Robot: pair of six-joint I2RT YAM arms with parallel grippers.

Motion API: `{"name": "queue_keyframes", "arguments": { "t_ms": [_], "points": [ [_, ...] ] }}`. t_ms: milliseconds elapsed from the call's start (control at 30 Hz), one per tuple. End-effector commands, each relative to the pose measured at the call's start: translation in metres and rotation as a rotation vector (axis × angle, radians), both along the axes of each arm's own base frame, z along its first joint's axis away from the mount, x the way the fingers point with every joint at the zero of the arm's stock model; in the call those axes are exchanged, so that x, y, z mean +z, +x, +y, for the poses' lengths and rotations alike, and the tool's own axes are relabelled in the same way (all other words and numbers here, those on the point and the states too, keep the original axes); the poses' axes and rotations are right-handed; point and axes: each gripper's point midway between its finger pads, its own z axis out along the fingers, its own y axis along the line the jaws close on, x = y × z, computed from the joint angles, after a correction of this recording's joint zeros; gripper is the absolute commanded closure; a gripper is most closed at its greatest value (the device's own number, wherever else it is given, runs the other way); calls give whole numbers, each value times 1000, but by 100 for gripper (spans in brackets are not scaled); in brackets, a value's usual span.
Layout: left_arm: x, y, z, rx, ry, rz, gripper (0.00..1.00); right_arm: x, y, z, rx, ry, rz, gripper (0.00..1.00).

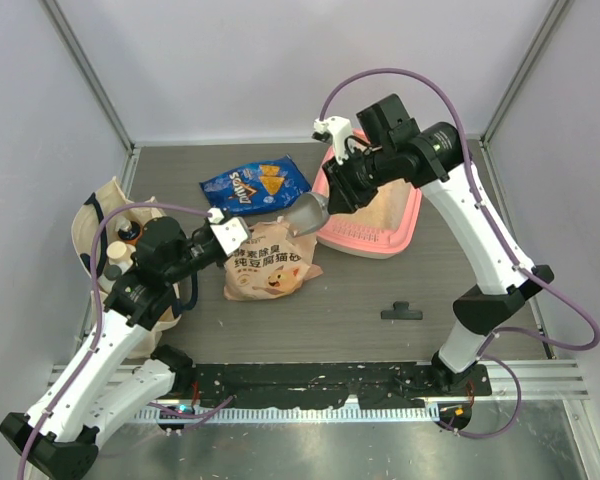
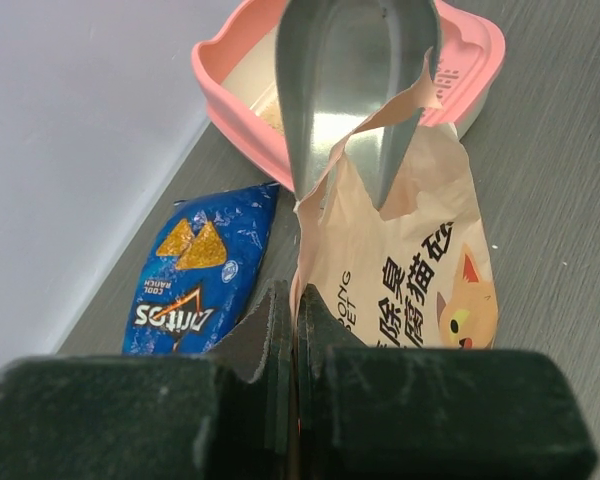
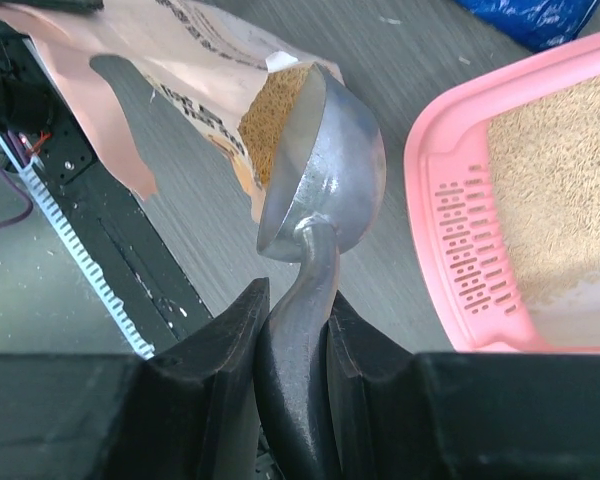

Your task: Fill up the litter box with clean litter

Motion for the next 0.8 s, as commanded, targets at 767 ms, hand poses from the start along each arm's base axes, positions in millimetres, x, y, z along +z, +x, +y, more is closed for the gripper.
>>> {"name": "queue_keyframes", "arguments": {
  "t_ms": [767],
  "points": [
    [88,-28,-12,-98,-263,-99,100,-135,17,36,-187,-301,180,99]
  ]
}}
